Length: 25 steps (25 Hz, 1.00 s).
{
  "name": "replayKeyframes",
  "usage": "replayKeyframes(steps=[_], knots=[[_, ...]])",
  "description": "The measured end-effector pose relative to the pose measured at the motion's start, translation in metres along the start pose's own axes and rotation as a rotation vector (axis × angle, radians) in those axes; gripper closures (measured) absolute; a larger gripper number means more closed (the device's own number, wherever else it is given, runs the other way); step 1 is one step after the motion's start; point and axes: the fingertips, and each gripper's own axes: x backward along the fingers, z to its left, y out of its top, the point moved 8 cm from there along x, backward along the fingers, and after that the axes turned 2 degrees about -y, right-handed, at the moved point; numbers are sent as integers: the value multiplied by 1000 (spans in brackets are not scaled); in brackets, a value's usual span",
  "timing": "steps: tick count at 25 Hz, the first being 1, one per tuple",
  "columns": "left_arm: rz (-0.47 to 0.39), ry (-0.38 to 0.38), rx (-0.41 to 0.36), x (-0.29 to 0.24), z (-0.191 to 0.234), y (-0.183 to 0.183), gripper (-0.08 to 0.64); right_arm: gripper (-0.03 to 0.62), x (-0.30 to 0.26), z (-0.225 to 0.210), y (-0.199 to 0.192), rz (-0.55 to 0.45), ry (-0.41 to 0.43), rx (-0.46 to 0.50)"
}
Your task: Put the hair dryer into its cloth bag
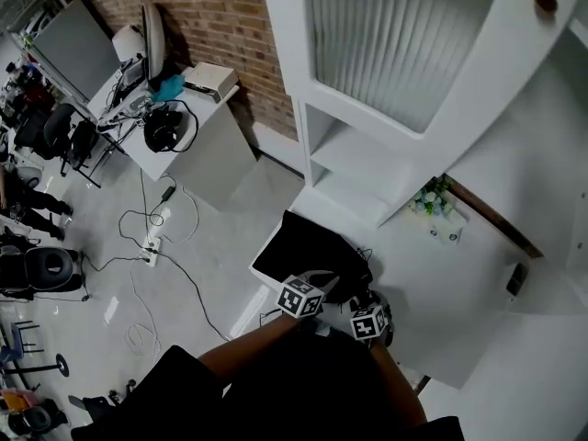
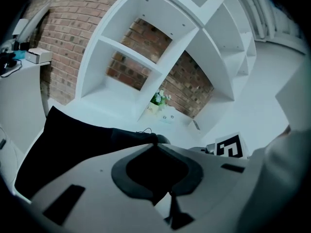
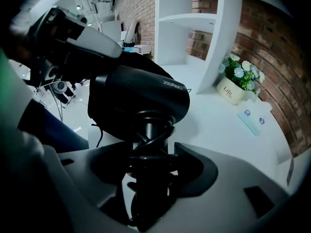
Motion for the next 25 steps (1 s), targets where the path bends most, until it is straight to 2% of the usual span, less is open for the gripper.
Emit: replayKeyframes(steps=[6, 13, 17, 25], knots=[[23, -81, -34, 0, 5, 2, 526, 310, -23, 15, 10, 48, 9, 55], [41, -178, -73, -6, 5, -5, 526, 308, -45, 21, 21, 48, 25, 118], [48, -174, -56, -5, 11, -9, 526, 305, -47, 21, 24, 32, 44, 140], [71, -165, -56, -6, 13, -20, 526, 256, -35, 18, 20, -11, 81, 162]])
